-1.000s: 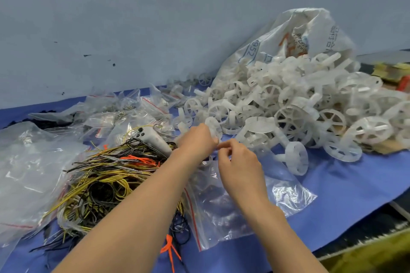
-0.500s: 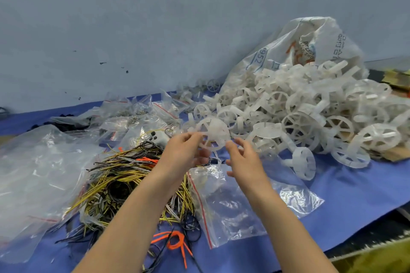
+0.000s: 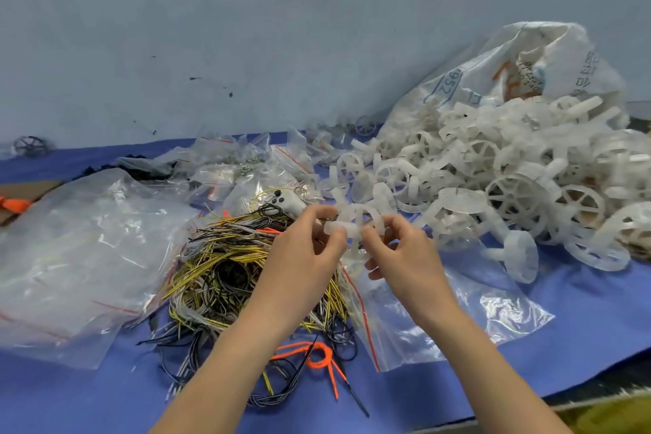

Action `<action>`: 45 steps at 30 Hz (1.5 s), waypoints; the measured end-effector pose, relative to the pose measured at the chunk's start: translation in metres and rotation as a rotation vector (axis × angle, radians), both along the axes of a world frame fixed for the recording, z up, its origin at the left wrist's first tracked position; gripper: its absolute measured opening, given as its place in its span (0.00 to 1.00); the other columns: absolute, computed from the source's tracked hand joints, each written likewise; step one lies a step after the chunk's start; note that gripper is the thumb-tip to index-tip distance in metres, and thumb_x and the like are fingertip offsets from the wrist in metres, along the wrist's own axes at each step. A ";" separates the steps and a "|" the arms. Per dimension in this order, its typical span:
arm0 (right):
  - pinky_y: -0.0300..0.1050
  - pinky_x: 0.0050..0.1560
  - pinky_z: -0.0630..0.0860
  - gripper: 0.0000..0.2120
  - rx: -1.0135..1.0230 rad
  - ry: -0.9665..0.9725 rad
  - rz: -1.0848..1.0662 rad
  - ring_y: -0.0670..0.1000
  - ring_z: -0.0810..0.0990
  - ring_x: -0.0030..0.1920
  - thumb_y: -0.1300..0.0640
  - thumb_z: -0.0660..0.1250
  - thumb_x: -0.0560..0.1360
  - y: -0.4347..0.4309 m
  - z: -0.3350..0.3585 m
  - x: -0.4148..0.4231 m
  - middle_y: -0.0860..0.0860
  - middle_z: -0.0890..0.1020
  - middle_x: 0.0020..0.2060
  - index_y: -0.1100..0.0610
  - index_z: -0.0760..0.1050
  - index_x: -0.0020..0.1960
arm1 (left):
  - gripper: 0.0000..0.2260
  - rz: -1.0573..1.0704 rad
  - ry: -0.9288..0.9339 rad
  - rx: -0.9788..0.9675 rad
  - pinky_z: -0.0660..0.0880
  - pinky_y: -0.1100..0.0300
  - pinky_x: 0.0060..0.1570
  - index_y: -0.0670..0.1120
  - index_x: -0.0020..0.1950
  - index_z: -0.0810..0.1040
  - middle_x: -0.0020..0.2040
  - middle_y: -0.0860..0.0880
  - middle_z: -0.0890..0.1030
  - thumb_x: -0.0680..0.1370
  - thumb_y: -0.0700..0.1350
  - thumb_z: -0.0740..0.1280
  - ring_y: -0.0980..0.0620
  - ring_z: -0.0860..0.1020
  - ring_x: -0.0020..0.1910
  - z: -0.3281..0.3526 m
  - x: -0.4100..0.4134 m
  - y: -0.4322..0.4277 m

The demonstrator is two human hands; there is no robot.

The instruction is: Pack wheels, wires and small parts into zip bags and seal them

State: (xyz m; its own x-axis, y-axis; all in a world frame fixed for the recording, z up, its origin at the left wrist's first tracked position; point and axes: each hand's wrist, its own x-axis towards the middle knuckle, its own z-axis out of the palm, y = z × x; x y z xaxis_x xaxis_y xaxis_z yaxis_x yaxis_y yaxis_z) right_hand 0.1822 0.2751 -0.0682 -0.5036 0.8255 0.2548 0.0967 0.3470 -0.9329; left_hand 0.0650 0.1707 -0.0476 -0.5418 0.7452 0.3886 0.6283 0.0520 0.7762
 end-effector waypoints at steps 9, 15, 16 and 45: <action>0.43 0.37 0.69 0.25 0.347 -0.410 -0.010 0.40 0.76 0.39 0.23 0.46 0.71 -0.014 0.002 0.012 0.38 0.77 0.41 0.41 0.67 0.48 | 0.07 0.121 -0.009 0.064 0.70 0.67 0.31 0.54 0.51 0.79 0.33 0.56 0.78 0.80 0.52 0.63 0.61 0.75 0.31 0.006 -0.024 -0.020; 0.48 0.44 0.71 0.13 0.508 -0.784 0.048 0.50 0.77 0.50 0.38 0.59 0.76 -0.032 -0.011 0.022 0.42 0.73 0.51 0.42 0.59 0.51 | 0.09 -0.042 -0.938 0.005 0.74 0.63 0.27 0.42 0.53 0.79 0.35 0.48 0.81 0.81 0.47 0.64 0.54 0.77 0.30 0.017 -0.037 -0.037; 0.47 0.45 0.72 0.09 0.492 -0.792 0.036 0.51 0.77 0.50 0.42 0.59 0.77 -0.031 -0.012 0.021 0.43 0.75 0.51 0.44 0.61 0.50 | 0.09 -0.076 -1.050 -0.027 0.75 0.63 0.26 0.41 0.54 0.78 0.35 0.47 0.81 0.81 0.47 0.65 0.54 0.77 0.29 0.017 -0.035 -0.037; 0.27 0.36 0.71 0.07 0.199 0.061 -0.142 0.40 0.80 0.38 0.55 0.71 0.76 -0.025 0.019 0.022 0.41 0.82 0.35 0.45 0.80 0.41 | 0.08 0.043 0.948 0.008 0.73 0.59 0.34 0.51 0.47 0.82 0.41 0.53 0.78 0.72 0.52 0.75 0.49 0.77 0.42 -0.002 0.017 -0.005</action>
State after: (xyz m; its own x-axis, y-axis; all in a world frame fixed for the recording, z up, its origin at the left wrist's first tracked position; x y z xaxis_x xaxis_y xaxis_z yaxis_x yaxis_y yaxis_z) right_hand 0.2045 0.2500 -0.0490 -0.3647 0.8174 0.4460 0.1035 0.5116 -0.8530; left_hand 0.0822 0.1656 -0.0492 -0.0244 0.7272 0.6860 0.9947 0.0861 -0.0560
